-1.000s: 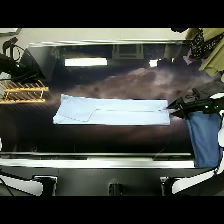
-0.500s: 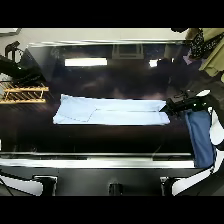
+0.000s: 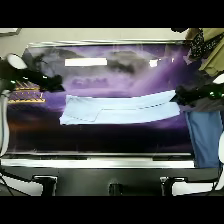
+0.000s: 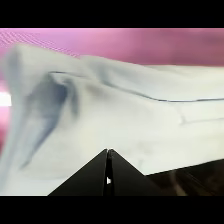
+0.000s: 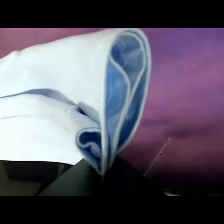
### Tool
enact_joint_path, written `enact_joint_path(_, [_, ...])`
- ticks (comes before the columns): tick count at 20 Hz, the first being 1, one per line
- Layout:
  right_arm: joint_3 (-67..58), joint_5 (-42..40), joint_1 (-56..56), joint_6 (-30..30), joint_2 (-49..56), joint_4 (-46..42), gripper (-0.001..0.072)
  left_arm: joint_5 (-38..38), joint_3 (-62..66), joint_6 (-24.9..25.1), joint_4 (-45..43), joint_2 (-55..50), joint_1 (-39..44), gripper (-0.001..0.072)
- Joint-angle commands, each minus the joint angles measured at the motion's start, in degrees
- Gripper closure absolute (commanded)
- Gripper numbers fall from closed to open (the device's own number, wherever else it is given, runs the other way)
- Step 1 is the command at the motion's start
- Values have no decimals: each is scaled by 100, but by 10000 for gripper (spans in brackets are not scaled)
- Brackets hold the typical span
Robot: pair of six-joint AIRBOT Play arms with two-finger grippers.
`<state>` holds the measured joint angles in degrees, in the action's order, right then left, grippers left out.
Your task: Fold the clothes and pants, and hang the long-sleeved shirts on hangers.
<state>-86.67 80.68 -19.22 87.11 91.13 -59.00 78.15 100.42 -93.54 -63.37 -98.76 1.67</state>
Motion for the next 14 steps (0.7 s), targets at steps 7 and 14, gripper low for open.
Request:
enact_joint_path(7, [-511, 793, 7, 946, -1156, -243, 678, -2649, -699, 7, 2970, -1316, 2542, 686])
enact_joint_path(14, [-516, 791, 7, 1156, -1539, -278, 678, -3276, 227, -223, 3838, -2264, 3510, 686])
